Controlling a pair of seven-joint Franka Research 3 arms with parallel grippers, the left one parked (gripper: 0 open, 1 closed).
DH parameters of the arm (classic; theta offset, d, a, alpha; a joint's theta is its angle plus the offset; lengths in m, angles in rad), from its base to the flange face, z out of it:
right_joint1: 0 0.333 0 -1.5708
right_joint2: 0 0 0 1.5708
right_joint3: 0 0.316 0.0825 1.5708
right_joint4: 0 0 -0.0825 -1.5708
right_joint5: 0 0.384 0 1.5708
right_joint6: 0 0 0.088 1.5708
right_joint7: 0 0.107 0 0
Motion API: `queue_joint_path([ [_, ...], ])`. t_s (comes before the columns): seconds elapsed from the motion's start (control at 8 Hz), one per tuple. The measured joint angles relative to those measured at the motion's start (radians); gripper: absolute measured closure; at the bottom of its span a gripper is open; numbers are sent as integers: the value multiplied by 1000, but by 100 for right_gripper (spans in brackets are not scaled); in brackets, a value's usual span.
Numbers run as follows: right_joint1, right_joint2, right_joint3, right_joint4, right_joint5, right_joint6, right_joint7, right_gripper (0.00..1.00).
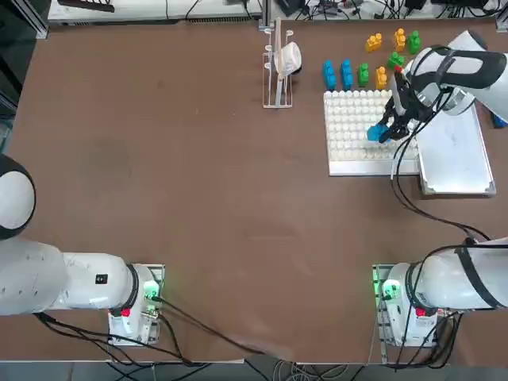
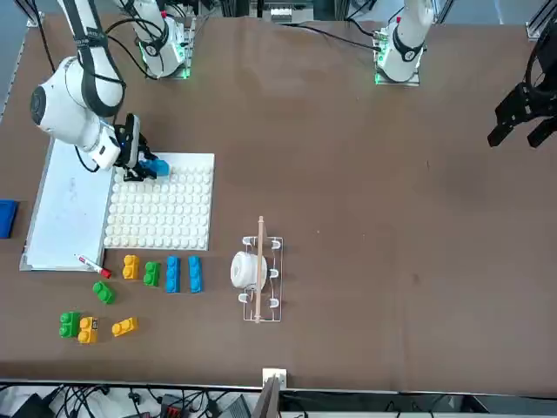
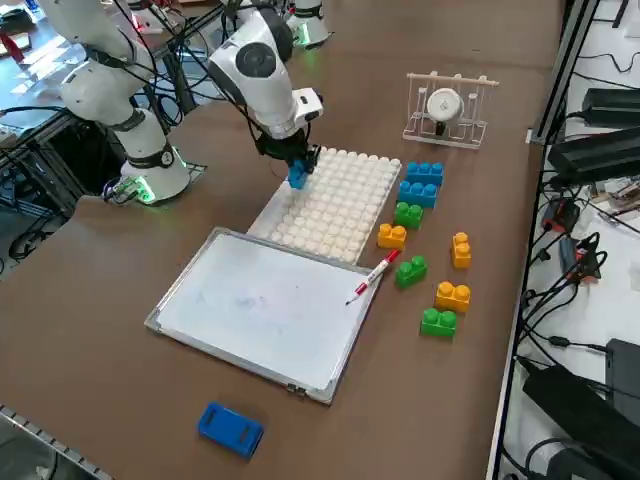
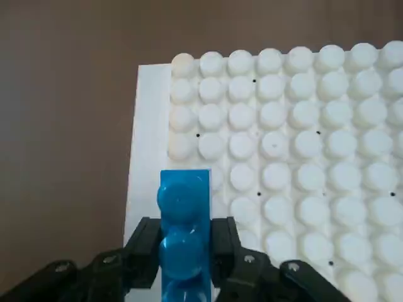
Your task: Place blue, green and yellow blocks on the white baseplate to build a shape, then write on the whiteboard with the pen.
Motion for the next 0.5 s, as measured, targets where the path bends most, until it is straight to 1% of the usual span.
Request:
queue_joint_path([
  [0.5, 2, -1, 7, -59, 2, 46, -1, 58],
])
